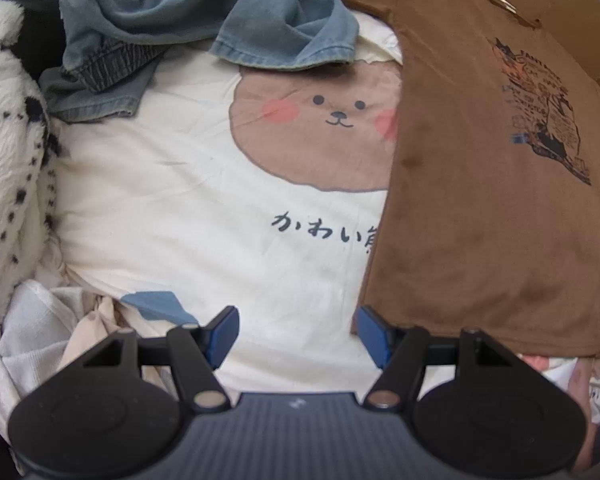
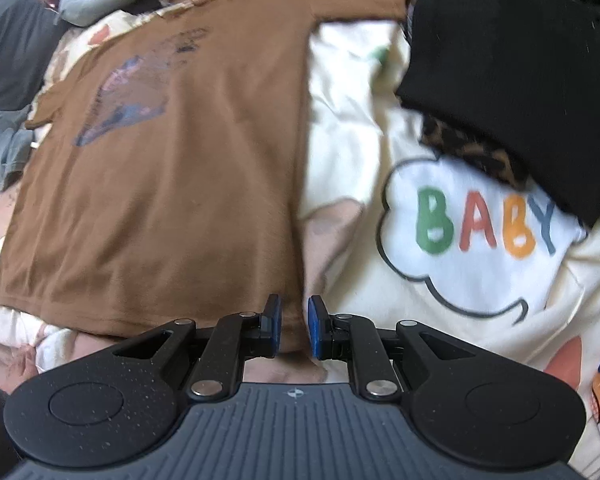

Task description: Fold clothes

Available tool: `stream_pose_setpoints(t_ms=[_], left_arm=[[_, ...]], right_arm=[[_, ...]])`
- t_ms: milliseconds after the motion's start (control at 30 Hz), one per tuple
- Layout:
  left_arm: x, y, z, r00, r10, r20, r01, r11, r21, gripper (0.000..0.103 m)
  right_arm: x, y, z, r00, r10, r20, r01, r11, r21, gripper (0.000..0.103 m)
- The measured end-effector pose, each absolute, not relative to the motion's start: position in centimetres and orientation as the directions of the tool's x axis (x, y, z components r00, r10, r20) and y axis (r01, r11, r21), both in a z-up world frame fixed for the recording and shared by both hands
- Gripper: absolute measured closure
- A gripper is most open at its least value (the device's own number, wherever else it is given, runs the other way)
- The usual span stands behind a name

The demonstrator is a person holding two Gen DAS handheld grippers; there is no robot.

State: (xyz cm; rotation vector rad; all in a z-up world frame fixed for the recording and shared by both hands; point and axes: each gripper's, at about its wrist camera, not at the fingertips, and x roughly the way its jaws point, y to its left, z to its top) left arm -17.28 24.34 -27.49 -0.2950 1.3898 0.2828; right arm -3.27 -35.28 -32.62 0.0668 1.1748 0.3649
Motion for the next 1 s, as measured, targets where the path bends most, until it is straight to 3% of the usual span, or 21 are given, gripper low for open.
stream_pose_setpoints(t_ms=[700, 1000], left_arm=[[-18.0, 24.7, -27.4, 0.143, 0.017, -0.990, -0.360, 0.932, -0.036, 0.035], [-17.9, 24.6, -27.6, 0.135, 0.015, -0.991, -0.353, 0.935, -0.034, 0.035]], right_arm=[[-2.5, -37.2, -35.6, 0.309, 0.369, -0.877, -0.089, 0.929, 0.359, 0.088], [-3.5, -35.4, -33.5, 0.378, 0.288, -0.880, -0.219, 0.951, 0.217, 0.088]])
